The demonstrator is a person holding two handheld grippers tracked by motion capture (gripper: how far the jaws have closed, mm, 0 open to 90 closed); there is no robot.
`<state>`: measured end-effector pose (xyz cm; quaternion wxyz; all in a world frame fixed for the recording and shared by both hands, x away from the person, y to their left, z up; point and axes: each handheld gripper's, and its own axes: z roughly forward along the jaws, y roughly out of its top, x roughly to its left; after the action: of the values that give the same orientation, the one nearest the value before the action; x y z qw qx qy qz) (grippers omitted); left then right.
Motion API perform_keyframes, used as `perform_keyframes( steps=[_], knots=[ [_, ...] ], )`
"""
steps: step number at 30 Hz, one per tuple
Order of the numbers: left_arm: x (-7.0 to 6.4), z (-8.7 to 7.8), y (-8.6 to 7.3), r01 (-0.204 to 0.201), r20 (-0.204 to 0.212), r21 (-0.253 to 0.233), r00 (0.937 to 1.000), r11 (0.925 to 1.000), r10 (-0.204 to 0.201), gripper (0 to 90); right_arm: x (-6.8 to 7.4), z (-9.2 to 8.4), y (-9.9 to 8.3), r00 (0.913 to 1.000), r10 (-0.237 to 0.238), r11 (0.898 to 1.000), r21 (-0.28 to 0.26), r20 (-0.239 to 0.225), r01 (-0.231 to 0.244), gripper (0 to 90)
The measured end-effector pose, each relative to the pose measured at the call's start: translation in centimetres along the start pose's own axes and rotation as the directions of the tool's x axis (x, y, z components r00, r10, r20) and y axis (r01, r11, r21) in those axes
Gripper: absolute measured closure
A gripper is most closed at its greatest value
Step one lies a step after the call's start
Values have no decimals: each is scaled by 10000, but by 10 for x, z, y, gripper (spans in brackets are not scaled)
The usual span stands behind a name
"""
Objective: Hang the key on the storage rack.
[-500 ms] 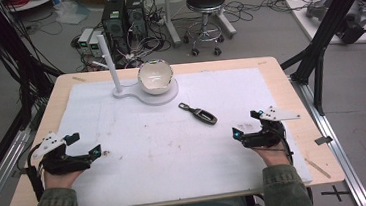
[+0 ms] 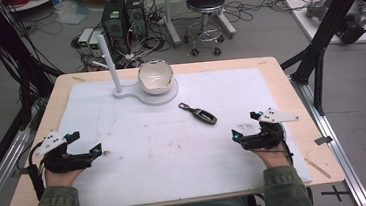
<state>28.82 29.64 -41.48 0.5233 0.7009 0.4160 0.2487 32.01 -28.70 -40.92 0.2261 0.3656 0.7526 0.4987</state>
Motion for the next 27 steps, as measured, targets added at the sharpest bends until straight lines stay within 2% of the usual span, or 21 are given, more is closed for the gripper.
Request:
perform_keyframes(
  steps=[3, 9, 13, 20, 25, 27],
  knots=[
    [0, -1, 0, -43, -47, -54, 10000, 10000, 43, 29, 0, -1, 0, 10000, 21, 10000, -23, 86, -21, 5],
    [0, 0, 0, -65, -44, -2, 10000, 10000, 65, 29, -2, -2, 0, 9995, 295, 9995, 75, -140, -294, 5],
    [-1, 0, 0, -96, -38, 45, 9999, 9999, 96, 29, -2, -1, -1, 9994, 308, 9993, 215, -179, -304, 5],
    [0, 1, -1, -117, -47, 139, 9999, 9998, 117, 29, -1, 8, 0, 9999, 108, 9966, 812, -75, -102, 5],
    [1, 1, -1, -90, -32, 137, 10000, 9999, 91, 29, 2, 14, 7, 9999, -19, 9964, 850, -129, 29, 5],
    [1, 1, -1, -81, -12, 144, 10000, 9999, 81, 29, 4, 17, 13, 9995, -70, 9960, 892, -306, 97, 5]
  ],
)
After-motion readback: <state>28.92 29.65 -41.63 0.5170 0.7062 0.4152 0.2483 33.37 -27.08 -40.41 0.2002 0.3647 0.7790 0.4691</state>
